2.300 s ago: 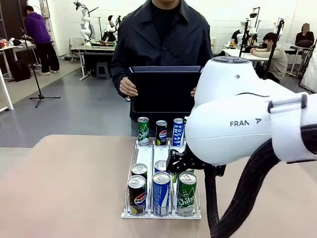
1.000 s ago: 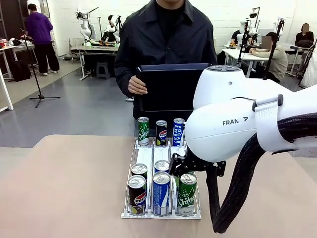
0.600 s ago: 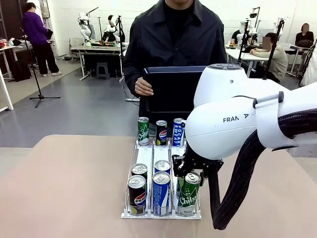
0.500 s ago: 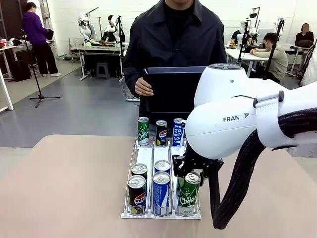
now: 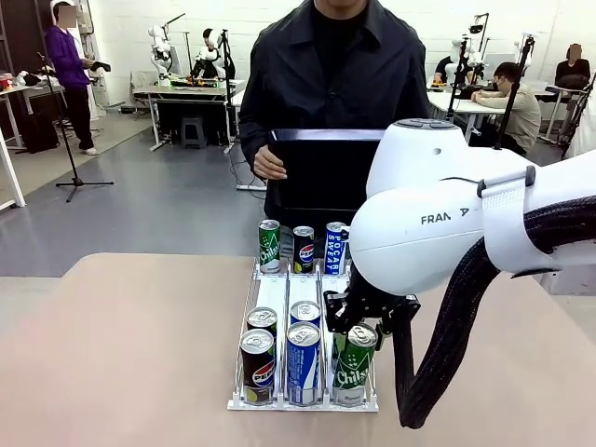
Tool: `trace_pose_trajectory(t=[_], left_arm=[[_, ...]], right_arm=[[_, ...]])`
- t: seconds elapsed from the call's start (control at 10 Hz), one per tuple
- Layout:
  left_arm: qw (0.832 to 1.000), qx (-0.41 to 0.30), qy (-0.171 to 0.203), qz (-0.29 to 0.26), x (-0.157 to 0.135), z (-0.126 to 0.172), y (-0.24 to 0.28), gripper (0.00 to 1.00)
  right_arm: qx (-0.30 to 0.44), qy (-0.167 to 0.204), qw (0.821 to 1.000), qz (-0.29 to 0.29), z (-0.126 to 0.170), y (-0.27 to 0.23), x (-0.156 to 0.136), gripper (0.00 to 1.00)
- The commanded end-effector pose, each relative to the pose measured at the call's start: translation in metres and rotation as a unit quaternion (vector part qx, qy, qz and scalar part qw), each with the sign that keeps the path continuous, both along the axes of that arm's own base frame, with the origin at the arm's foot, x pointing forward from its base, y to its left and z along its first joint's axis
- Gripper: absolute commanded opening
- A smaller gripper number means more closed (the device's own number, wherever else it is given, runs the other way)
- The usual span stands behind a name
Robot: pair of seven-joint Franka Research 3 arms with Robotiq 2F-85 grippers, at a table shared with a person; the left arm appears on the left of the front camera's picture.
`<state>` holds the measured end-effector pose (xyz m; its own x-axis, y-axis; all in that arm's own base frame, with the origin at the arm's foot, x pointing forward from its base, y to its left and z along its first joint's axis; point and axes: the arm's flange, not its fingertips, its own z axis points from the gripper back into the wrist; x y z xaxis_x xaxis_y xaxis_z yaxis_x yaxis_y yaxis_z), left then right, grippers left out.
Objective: Retrieve and hand over the desired beverage to the person.
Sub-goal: Pick up a can of the same type that the person held from the Automatic Can Dispenser.
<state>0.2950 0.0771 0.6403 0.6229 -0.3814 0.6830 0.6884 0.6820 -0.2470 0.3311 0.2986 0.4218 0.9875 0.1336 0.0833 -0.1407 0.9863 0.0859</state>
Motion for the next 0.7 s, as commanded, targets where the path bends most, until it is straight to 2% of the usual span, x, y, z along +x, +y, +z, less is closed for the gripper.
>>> trace_pose_trajectory(t=[0.0,0.2,0.6], left_arm=[[1.0,-0.004,-0.007,-0.011,0.0,0.0,0.002,1.0],[1.0,-0.004,-0.007,-0.011,0.0,0.0,0.002,1.0],[1.0,-0.004,-0.007,-0.011,0.0,0.0,0.002,1.0]], right_arm=[[0.004,0.013,1.0,0.02,0.03,0.01,-0.012,0.0],[-0.011,-0.012,1.0,0.016,0.075,0.015,-0.019,0.0],[-0.039,-0.03,0.999,-0.003,0.181,0.026,-0.016,0.0]])
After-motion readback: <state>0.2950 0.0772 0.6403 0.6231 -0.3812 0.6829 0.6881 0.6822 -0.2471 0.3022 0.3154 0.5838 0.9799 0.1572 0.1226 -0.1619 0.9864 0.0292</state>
